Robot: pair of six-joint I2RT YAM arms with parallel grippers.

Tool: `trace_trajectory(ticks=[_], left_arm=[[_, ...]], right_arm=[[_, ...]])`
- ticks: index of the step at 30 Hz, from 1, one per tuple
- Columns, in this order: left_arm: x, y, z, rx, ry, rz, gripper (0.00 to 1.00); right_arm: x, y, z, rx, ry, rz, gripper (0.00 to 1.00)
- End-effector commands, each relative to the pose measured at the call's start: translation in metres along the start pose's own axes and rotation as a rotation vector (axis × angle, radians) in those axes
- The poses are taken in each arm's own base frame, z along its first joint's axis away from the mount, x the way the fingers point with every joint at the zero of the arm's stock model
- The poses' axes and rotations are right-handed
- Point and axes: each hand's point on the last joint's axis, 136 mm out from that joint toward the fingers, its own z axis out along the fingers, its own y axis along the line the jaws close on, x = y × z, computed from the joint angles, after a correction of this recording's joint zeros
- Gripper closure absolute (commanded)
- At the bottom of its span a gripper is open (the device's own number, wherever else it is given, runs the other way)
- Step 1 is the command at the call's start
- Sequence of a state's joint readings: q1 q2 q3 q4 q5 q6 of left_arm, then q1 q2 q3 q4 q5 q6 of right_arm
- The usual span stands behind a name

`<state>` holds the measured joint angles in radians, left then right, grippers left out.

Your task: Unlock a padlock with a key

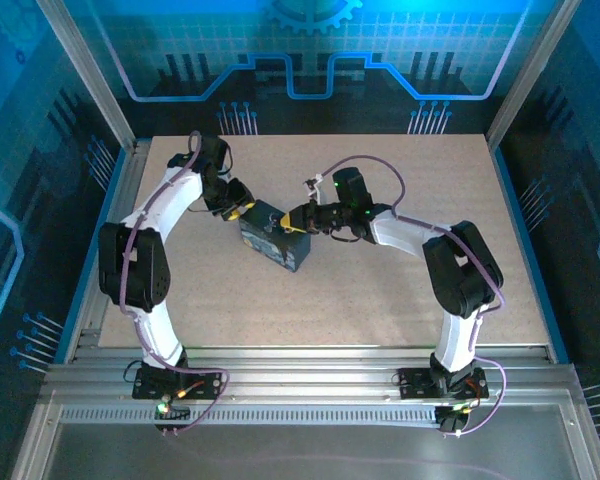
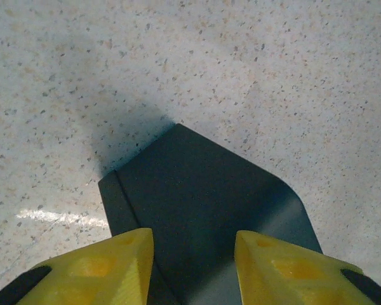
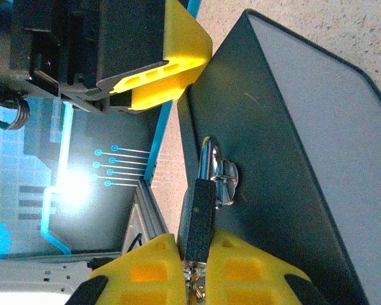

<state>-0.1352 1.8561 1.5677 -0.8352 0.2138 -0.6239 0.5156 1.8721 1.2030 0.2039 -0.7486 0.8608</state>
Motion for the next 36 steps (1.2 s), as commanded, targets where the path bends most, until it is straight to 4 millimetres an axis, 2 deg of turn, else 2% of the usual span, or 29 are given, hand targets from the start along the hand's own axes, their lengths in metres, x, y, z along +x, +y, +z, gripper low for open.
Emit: trace_trajectory(ticks=[1, 11, 12, 15, 18, 22, 27, 33, 36], left_arm=[[0.006, -0.002, 0.009, 0.015, 0.046, 0.043, 0.66], [0.021, 0.001, 0.023, 0.03, 0.107, 0.066, 0.74], [0.022, 0.002, 0.023, 0.027, 0.108, 0.066, 0.75], [0.02, 0.005, 0.022, 0.015, 0.102, 0.057, 0.75], [0.015, 0.008, 0.017, 0.011, 0.084, 0.038, 0.75], [0.007, 0.012, 0.009, -0.002, 0.06, 0.039, 0.75], [0.008, 0.012, 0.009, -0.006, 0.069, 0.046, 0.76], [0.009, 0.013, 0.008, -0.013, 0.067, 0.044, 0.75], [0.009, 0.013, 0.007, -0.011, 0.066, 0.043, 0.75]], right_arm=[[-0.019, 0.009, 0.004, -0.041, -0.03, 0.029, 0.99], [-0.031, 0.006, 0.02, -0.025, -0.019, 0.115, 1.0], [-0.031, 0.006, 0.022, -0.024, -0.016, 0.126, 0.99], [-0.029, -0.004, 0.022, 0.005, 0.015, 0.181, 0.86], [-0.023, -0.014, 0.013, 0.057, 0.012, 0.165, 0.81], [-0.014, -0.021, -0.009, 0.176, 0.033, 0.068, 0.76], [-0.01, -0.026, -0.029, 0.332, 0.093, -0.052, 0.68], [-0.024, -0.007, -0.047, 0.404, 0.06, -0.24, 0.64], [-0.026, 0.016, -0.048, 0.419, 0.054, -0.411, 0.61]])
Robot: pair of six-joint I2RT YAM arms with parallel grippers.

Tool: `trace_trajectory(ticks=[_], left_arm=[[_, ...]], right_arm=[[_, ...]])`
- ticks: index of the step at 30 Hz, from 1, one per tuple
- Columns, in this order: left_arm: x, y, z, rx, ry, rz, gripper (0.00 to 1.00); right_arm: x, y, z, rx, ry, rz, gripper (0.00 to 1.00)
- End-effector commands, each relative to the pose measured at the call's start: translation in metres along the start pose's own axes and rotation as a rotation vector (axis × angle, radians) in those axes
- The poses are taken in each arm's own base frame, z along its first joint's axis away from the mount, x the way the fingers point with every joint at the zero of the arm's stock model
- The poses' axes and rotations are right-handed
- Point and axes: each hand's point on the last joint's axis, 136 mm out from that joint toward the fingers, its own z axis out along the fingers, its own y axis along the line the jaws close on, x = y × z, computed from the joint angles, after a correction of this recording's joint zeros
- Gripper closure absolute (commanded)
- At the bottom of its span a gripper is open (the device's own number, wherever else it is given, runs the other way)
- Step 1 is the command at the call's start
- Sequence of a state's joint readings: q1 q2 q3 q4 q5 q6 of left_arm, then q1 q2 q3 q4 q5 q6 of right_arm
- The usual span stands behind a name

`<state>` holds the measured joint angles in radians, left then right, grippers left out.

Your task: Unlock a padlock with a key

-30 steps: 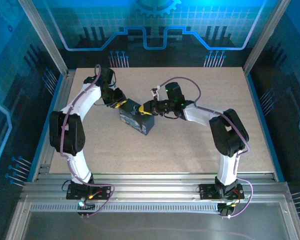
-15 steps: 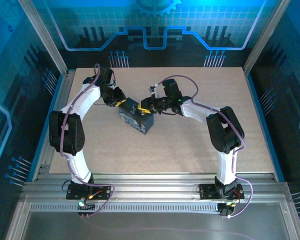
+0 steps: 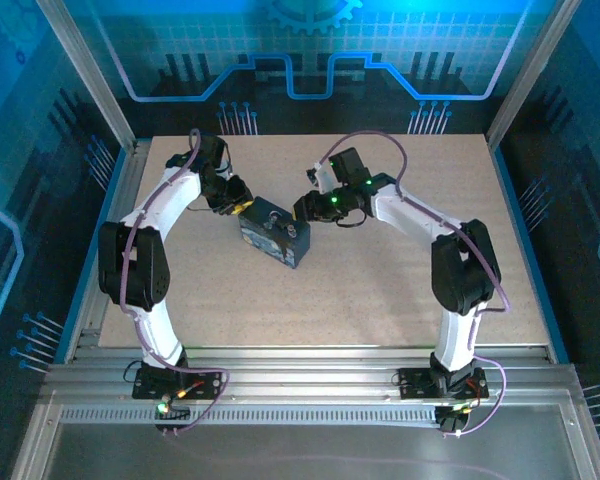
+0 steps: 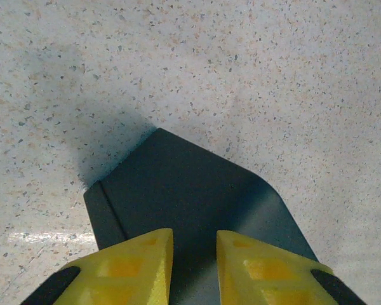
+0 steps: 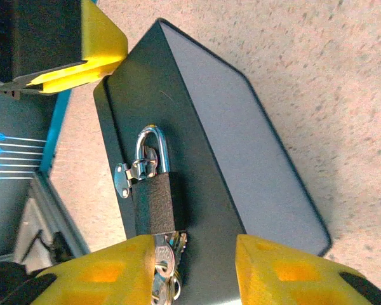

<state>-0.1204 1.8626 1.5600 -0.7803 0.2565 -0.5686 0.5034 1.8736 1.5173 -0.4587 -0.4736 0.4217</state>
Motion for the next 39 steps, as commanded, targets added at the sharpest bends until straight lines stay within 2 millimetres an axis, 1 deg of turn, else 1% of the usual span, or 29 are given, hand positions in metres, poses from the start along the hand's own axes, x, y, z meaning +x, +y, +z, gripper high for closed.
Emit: trace_trajectory(ticks=[1, 2, 3, 5, 8, 13, 19, 31, 33, 39], left_arm=[[0.017, 0.018, 0.004, -0.064, 0.078, -0.014, 0.75], [0.017, 0.018, 0.004, -0.064, 0.08, -0.015, 0.75], [0.017, 0.018, 0.004, -0.065, 0.08, -0.016, 0.75], [0.017, 0.018, 0.004, -0.065, 0.079, -0.019, 0.76], [0.017, 0.018, 0.004, -0.064, 0.078, -0.022, 0.75], [0.017, 0.017, 0.003, -0.062, 0.077, -0.022, 0.75], [0.018, 0.017, 0.001, -0.06, 0.076, -0.024, 0.75], [0.018, 0.016, 0.0, -0.055, 0.073, -0.029, 0.76], [0.018, 0.015, -0.001, -0.054, 0.07, -0.027, 0.76], [0.019, 0.016, -0.002, -0.054, 0.074, -0.024, 0.76]], right_arm=[[-0.011, 0.031, -0.028, 0.066, -0.049, -0.271, 0.59], [-0.01, 0.037, -0.027, 0.082, -0.045, -0.336, 0.53], [-0.008, 0.043, -0.025, 0.097, -0.035, -0.389, 0.51], [-0.004, 0.05, -0.019, 0.131, -0.008, -0.481, 0.5], [0.001, 0.05, -0.008, 0.199, 0.032, -0.565, 0.46], [0.002, 0.047, 0.008, 0.296, 0.08, -0.667, 0.44], [0.002, 0.035, 0.018, 0.348, 0.117, -0.692, 0.44], [0.012, 0.03, 0.036, 0.334, 0.162, -0.686, 0.44], [0.014, 0.026, 0.039, 0.34, 0.172, -0.687, 0.46], [0.021, 0.02, 0.044, 0.311, 0.211, -0.648, 0.62]])
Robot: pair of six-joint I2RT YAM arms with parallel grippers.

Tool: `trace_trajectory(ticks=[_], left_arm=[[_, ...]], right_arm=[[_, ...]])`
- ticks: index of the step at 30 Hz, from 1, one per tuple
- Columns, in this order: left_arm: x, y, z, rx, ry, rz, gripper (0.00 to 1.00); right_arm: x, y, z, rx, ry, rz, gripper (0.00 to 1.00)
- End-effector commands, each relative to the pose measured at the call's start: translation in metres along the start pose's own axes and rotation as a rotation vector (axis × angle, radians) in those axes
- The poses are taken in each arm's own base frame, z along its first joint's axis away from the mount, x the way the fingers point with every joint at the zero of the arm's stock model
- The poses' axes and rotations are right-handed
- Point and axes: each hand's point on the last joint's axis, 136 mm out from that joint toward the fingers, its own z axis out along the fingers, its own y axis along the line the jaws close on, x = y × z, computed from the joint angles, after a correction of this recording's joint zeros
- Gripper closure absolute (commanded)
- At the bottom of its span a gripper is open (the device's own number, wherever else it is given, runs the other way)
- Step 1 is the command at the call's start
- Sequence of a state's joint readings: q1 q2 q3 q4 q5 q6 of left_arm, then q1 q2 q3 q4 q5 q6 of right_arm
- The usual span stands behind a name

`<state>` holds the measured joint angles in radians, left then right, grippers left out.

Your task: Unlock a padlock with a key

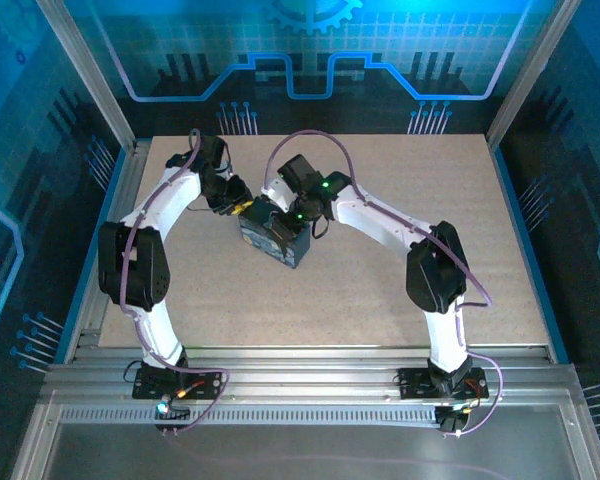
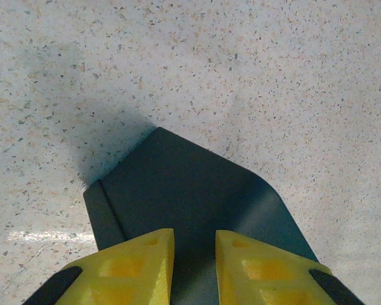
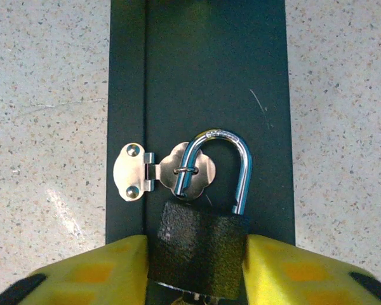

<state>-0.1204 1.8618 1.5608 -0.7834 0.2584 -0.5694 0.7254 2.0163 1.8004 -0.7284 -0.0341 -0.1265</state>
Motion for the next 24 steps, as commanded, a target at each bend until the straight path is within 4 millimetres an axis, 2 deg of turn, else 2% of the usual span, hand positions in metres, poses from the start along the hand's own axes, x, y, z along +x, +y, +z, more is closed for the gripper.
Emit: trace_trajectory(ticks=[1, 7, 16, 24], left_arm=[[0.018, 0.016, -0.003, -0.056, 0.067, -0.02, 0.76], [0.02, 0.017, -0.002, -0.057, 0.069, -0.023, 0.77], [0.022, 0.016, -0.004, -0.049, 0.068, -0.026, 0.77], [0.025, 0.014, -0.004, -0.043, 0.075, -0.023, 0.77]], right_arm=[[0.008, 0.005, 0.006, -0.05, 0.041, 0.027, 0.65], [0.004, 0.009, -0.007, -0.19, -0.017, 0.147, 0.75], [-0.02, 0.009, -0.031, -0.435, -0.172, 0.375, 0.78], [-0.031, 0.007, -0.039, -0.556, -0.231, 0.481, 0.78]])
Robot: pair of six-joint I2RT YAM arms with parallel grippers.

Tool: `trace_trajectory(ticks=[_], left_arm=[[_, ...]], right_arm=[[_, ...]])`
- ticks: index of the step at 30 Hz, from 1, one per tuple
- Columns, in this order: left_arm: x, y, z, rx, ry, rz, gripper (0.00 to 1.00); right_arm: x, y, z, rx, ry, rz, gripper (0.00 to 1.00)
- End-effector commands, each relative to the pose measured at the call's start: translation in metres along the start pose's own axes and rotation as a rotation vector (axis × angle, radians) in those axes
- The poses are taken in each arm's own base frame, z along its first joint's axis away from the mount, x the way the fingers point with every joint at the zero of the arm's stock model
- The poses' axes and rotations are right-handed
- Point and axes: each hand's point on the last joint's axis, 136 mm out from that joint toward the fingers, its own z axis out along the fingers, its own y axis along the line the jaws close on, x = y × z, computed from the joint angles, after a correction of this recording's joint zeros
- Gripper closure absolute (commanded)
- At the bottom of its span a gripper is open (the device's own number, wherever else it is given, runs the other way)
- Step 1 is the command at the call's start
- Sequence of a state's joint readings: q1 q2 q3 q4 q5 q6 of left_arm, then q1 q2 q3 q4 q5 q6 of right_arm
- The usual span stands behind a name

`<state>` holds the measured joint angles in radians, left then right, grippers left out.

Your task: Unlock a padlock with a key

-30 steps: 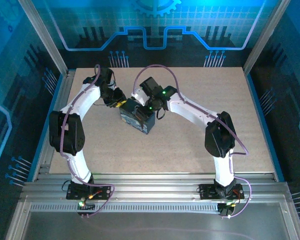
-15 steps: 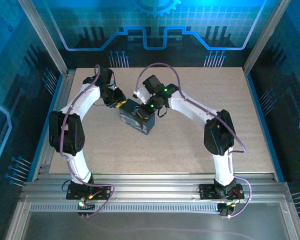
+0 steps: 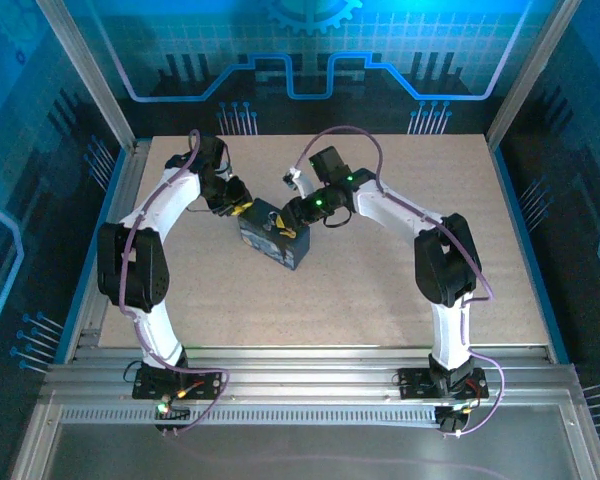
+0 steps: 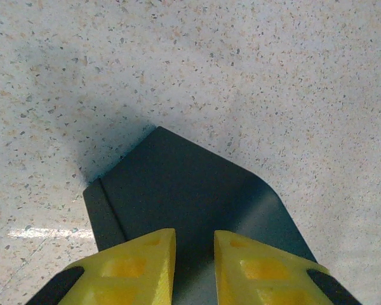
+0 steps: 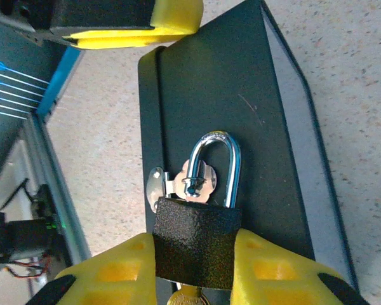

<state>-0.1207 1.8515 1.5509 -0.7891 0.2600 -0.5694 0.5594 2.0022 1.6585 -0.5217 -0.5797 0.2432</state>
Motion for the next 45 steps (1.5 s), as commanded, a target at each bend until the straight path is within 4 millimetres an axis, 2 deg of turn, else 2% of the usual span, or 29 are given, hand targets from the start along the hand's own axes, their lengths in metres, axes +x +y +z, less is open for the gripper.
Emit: trace_trajectory(ticks=[1, 14, 17, 22, 26, 28, 31, 38, 40, 45], left_arm=[[0.022, 0.013, -0.002, -0.041, 0.071, -0.019, 0.77], [0.025, 0.011, -0.005, -0.048, 0.071, -0.009, 0.77], [0.021, 0.006, -0.012, -0.044, 0.058, -0.003, 0.74], [0.015, -0.002, -0.025, -0.032, 0.031, 0.009, 0.67], [0.011, -0.008, -0.036, -0.015, 0.012, 0.013, 0.61], [0.011, -0.011, -0.039, -0.005, 0.013, 0.015, 0.58], [0.011, -0.012, -0.043, -0.001, 0.022, 0.014, 0.56], [0.012, -0.006, -0.056, -0.017, -0.008, 0.008, 0.55], [0.012, -0.006, -0.06, -0.016, -0.018, 0.01, 0.55], [0.013, -0.007, -0.067, -0.012, -0.024, 0.014, 0.55]], right_arm=[[-0.021, 0.03, -0.019, -0.127, -0.079, 0.021, 0.78], [-0.028, 0.019, -0.012, -0.119, -0.107, 0.071, 0.79], [-0.037, 0.013, -0.024, -0.11, -0.166, 0.098, 0.78], [-0.048, 0.002, -0.058, -0.074, -0.271, 0.134, 0.78], [-0.041, -0.027, -0.081, -0.019, -0.312, 0.192, 0.77], [-0.031, -0.046, -0.093, 0.011, -0.332, 0.23, 0.76], [-0.007, -0.085, -0.099, 0.063, -0.322, 0.292, 0.75], [0.067, -0.166, -0.093, 0.251, -0.22, 0.433, 0.76], [0.084, -0.18, -0.093, 0.313, -0.193, 0.456, 0.74], [0.104, -0.192, -0.093, 0.385, -0.14, 0.46, 0.57]])
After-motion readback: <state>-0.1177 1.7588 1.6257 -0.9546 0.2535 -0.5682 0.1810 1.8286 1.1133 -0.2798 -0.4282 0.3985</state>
